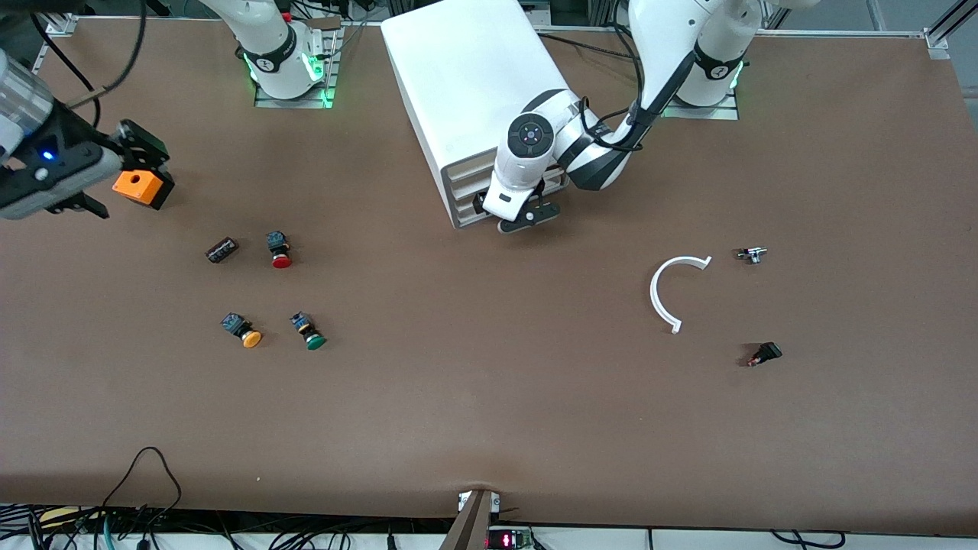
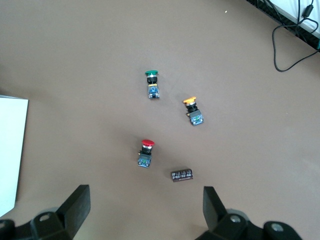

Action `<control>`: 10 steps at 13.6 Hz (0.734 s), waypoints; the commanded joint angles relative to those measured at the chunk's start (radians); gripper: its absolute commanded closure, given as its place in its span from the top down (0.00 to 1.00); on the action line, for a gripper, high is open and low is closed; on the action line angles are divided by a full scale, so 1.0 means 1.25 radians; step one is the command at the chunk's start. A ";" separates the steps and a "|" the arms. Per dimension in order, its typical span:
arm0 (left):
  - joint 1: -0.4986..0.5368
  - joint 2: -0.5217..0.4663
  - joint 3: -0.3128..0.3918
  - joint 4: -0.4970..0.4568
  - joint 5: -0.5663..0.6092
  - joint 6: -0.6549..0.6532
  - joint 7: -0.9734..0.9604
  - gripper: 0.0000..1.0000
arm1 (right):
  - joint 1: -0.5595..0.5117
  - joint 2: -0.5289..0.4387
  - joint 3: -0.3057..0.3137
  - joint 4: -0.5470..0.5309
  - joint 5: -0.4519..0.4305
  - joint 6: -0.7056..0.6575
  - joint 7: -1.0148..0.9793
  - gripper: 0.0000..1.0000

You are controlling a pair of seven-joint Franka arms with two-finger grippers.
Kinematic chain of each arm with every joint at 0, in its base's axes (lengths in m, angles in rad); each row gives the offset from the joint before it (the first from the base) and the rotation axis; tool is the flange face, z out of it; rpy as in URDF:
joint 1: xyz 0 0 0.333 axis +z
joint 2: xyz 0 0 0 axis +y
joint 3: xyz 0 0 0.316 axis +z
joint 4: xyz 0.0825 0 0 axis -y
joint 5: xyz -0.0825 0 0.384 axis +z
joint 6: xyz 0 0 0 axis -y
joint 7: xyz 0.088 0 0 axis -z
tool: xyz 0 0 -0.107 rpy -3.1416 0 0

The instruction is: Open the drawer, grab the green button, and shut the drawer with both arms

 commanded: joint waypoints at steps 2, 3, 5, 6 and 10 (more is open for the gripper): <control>0.134 -0.005 -0.012 0.059 0.006 -0.080 0.176 1.00 | -0.005 0.013 -0.013 0.051 0.000 -0.055 0.002 1.00; 0.163 -0.008 -0.010 0.088 0.016 -0.130 0.234 1.00 | -0.005 0.014 -0.013 0.057 -0.002 -0.055 0.005 1.00; 0.221 -0.024 -0.009 0.136 0.067 -0.226 0.316 1.00 | -0.006 0.014 -0.015 0.052 0.004 -0.058 0.018 1.00; 0.257 -0.042 -0.012 0.141 0.100 -0.257 0.357 1.00 | -0.006 0.016 -0.017 0.056 0.008 -0.056 0.067 1.00; 0.363 -0.132 -0.011 0.142 0.111 -0.376 0.503 1.00 | -0.006 0.019 -0.018 0.057 0.020 -0.048 0.195 1.00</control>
